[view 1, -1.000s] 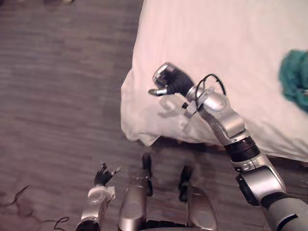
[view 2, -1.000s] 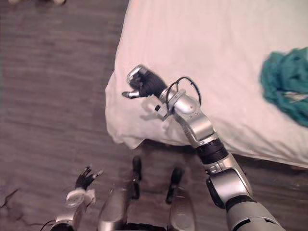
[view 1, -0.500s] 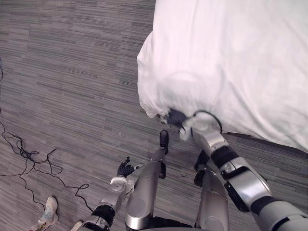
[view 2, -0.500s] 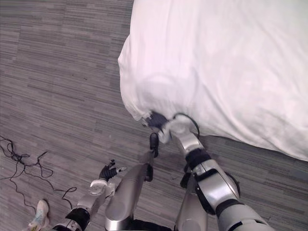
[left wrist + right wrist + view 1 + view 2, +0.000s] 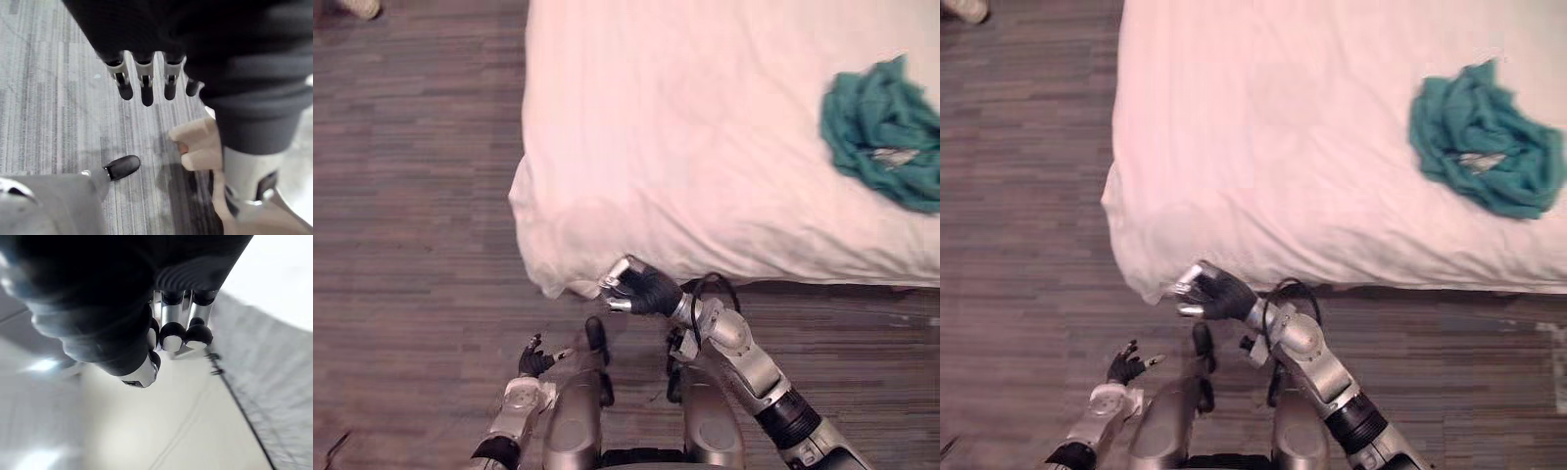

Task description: Tidy the bed and pick cloth on bed and put in laundry

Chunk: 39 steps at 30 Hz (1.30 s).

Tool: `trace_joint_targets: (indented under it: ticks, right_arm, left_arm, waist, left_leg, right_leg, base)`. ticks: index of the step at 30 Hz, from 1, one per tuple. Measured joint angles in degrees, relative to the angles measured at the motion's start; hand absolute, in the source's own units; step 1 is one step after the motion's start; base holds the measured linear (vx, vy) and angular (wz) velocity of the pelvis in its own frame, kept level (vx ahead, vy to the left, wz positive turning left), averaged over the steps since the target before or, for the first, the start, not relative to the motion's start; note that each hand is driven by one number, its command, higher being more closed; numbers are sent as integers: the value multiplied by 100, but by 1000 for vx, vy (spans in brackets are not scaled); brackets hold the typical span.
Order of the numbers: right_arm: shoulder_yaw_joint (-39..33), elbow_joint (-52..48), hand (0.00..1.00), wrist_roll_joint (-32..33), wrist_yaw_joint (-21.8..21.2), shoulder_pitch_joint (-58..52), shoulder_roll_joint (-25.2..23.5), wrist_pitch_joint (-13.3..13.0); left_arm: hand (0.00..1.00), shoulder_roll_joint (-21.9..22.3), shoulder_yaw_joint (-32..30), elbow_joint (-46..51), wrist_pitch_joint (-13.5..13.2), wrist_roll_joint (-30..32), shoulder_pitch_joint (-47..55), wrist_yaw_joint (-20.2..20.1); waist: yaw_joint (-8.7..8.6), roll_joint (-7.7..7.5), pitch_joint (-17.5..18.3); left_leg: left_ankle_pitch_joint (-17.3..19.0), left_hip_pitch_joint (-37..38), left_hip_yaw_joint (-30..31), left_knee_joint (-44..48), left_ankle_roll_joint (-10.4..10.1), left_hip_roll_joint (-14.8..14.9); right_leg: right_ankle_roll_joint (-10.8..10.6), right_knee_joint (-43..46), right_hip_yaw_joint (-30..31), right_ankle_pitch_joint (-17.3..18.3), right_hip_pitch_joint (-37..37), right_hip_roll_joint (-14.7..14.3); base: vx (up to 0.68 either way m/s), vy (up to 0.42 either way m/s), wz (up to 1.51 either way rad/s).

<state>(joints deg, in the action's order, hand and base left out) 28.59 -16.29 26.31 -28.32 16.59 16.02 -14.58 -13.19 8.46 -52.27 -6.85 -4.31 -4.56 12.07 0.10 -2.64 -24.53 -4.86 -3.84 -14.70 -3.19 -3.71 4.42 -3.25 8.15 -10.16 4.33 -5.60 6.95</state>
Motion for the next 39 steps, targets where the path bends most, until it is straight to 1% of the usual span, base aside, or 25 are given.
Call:
trace_joint_targets:
  ticks: [3, 4, 6, 7, 8, 10, 12, 14, 15, 18, 21, 23, 25, 26, 27, 28, 29, 30, 31, 32, 34, 35, 36, 37, 39]
  right_arm:
    - [-500, -321, 100, 415, 85, 292, 9, 570]
    - [-588, -315, 100, 429, 163, 368, -5, 673]
    - [-816, -221, 100, 542, 487, 524, -2, 959]
    - [-1090, 226, 100, 551, 902, 722, -11, 1005]
    - [-1236, 483, 100, 571, 1018, 807, -17, 1008]
    - [-1931, 1889, 100, 618, 1441, 1263, -8, 982]
    - [-2273, 2683, 100, 650, 1667, 1536, 36, 947]
    - [-2706, 3622, 100, 799, 2014, 1662, 317, 873]
    - [-2807, 3824, 100, 852, 2050, 1634, 392, 832]
    - [-2896, 3906, 100, 1079, 2057, 1466, 449, 558]
    - [-3353, 3972, 100, 1430, 2064, 985, 373, 389]
    - [-3800, 4145, 100, 1558, 2184, 392, 204, 392]
    - [-4201, 4669, 100, 1748, 2337, -608, -38, 496]
    - [-4253, 4761, 0, 1810, 2337, -1226, -209, 497]
    - [-4274, 4788, 0, 1890, 2329, -1866, -418, 497]
    - [-4278, 4834, 0, 1885, 2312, -2027, -524, 485]
    - [-4292, 5009, 0, 1883, 2269, -2305, -680, 469]
    - [-4290, 5130, 0, 1883, 2253, -2387, -716, 440]
    - [-4292, 5405, 0, 1882, 2207, -2475, -742, 414]
    - [-4296, 5712, 0, 1877, 2107, -2469, -745, 410]
    - [-4290, 5891, 0, 1867, 1923, -2417, -744, 422]
    - [-4293, 6060, 0, 1804, 1687, -2408, -777, 462]
    - [-4301, 6102, 0, 1726, 1616, -2419, -824, 484]
    - [-4306, 6104, 0, 1607, 1448, -2492, -938, 496]
    - [-4219, 6104, 0, 1429, 1202, -2625, -1128, 499]
  left_arm:
    - [0, 9, -6, -95, 5, 167, 147, -129]
    - [0, 8, -7, -137, 9, 199, 146, -136]
    - [0, 11, -9, -194, 50, 199, 129, -236]
    - [0, 15, -4, -199, 91, 212, 83, -268]
    - [0, 25, 3, -199, 96, 225, 60, -279]
    - [0, 59, 227, -231, 91, 408, -36, -290]
    - [0, 76, 311, -279, 100, 426, -97, -290]
    - [0, 143, 453, -347, 110, 389, -284, -238]
    - [0, 176, 454, -349, 111, 349, -325, -223]
    - [0, 219, 442, -264, 97, 184, -380, -204]
    - [0, 227, 409, 25, -114, 189, -380, -205]
    - [0, 280, 248, 122, -314, 190, -350, -209]
    - [0, 358, 17, 333, -494, 191, -207, -224]
    - [0, 395, -90, 491, -568, 206, -109, -228]
    - [0, 436, -243, 701, -681, 271, -13, -225]
    - [0, 449, -324, 772, -690, 307, 2, -218]
    - [0, 464, -469, 841, -685, 314, 29, -190]
    - [0, 473, -531, 840, -678, 313, 29, -162]
    - [0, 454, -563, 826, -601, 350, 36, -62]
    - [0, 388, -637, 813, -461, 415, -49, 89]
    - [0, 293, -684, 729, -304, 420, -122, 195]
    - [0, 275, -672, 586, -129, 434, -113, 282]
    - [0, 270, -635, 538, -87, 459, -92, 274]
    - [0, 269, -520, 508, 9, 616, -34, 260]
    - [0, 347, -336, 421, 63, 846, 22, 223]
  waist:
    - [9, -26, 216]
    - [10, -21, 216]
    - [1, 46, 178]
    - [-16, 134, 122]
    - [-13, 186, 92]
    - [2, 423, -32]
    - [16, 558, -103]
    - [19, 777, -217]
    - [17, 826, -242]
    - [-71, 864, -260]
    - [-113, 856, -257]
    - [-122, 843, -258]
    - [-228, 820, -259]
    - [-331, 788, -271]
    - [-399, 648, -346]
    - [-411, 569, -370]
    - [-427, 418, -424]
    - [-427, 359, -426]
    - [-427, 283, -400]
    - [-433, 195, -407]
    - [-453, 143, -432]
    - [-562, 157, -465]
    - [-601, 147, -468]
    - [-650, 142, -473]
    - [-709, 127, -418]
  left_leg:
    - [85, 195, -50, 32, -24, 15]
    - [89, 189, -68, 35, -22, 13]
    - [96, 36, -76, 67, -23, 11]
    - [92, -241, -95, 150, -4, 9]
    - [68, -318, -108, 155, 23, 7]
    - [7, -611, -172, 206, 75, -22]
    - [14, -798, -207, 236, 70, -46]
    - [-101, -1043, -227, 234, 155, -90]
    - [-108, -1068, -238, 234, 161, -96]
    - [-111, -1043, -363, 238, 172, -122]
    - [-61, -922, -433, 236, 180, -144]
    - [12, -781, -532, 235, 153, -169]
    - [173, -550, -669, 246, 113, -188]
    - [275, -463, -782, 296, 88, -180]
    - [564, -402, -1086, 690, 83, -47]
    - [734, -403, -1227, 944, 50, 46]
    - [1166, -437, -1541, 1615, -6, 329]
    - [1380, -488, -1692, 2023, -22, 511]
    - [1885, -639, -1938, 2890, -65, 961]
    - [2259, -716, -2215, 3616, -99, 1459]
    - [2555, -702, -2453, 4108, -173, 1837]
    - [2638, -520, -2572, 4168, -218, 1968]
    - [2638, -397, -2656, 4107, -218, 1968]
    - [2625, -82, -2851, 3878, -244, 1935]
    - [2449, 466, -3153, 3312, -462, 1754]
  right_leg:
    - [1, -55, 77, 0, 201, -19]
    - [1, -42, 110, 0, 176, -19]
    - [7, -8, 151, -37, 3, -17]
    - [9, 93, 202, -89, -308, -5]
    - [11, 114, 216, -115, -391, -3]
    - [3, 196, 291, -195, -726, 7]
    - [1, 278, 352, -201, -982, 30]
    - [-13, 398, 462, -249, -1313, 47]
    - [-14, 417, 476, -264, -1360, 51]
    - [-21, 485, 637, -261, -1458, 64]
    - [-78, 549, 763, -212, -1425, 72]
    - [-101, 538, 846, -167, -1335, 88]
    - [-139, 544, 954, -70, -1176, 104]
    - [-154, 557, 1034, -33, -1123, 99]
    - [-81, 665, 1089, 58, -1160, 78]
    - [41, 769, 974, 169, -1188, 103]
    - [319, 1067, 456, 309, -1242, 276]
    - [445, 1232, 136, 335, -1283, 372]
    - [473, 1596, -469, 377, -1389, 496]
    - [426, 2071, -1031, 431, -1613, 499]
    - [583, 2383, -1395, 513, -1836, 454]
    - [595, 2415, -1323, 520, -1832, 304]
    - [594, 2375, -1259, 519, -1790, 251]
    - [607, 2178, -1127, 500, -1634, 101]
    - [608, 1821, -925, 415, -1371, -82]
  base:
    - [46, 11, -11]
    - [-27, 25, -17]
    - [-104, 33, -11]
    - [-125, 31, -5]
    - [-128, 29, -4]
    - [-119, 21, -6]
    - [-89, 18, -13]
    - [-59, 28, -9]
    - [2, 15, -10]
    - [39, 17, -24]
    - [39, 15, -14]
    - [52, 19, -24]
    - [95, 22, -32]
    - [114, -1, -73]
    - [111, -23, -87]
    - [86, -37, -137]
    - [46, -28, -121]
    - [75, -9, -170]
    - [133, -66, -186]
    - [144, -95, -185]
    - [124, -118, -155]
    - [88, -79, -121]
    - [72, -53, -87]
    - [65, -45, -80]
    - [59, -34, -73]
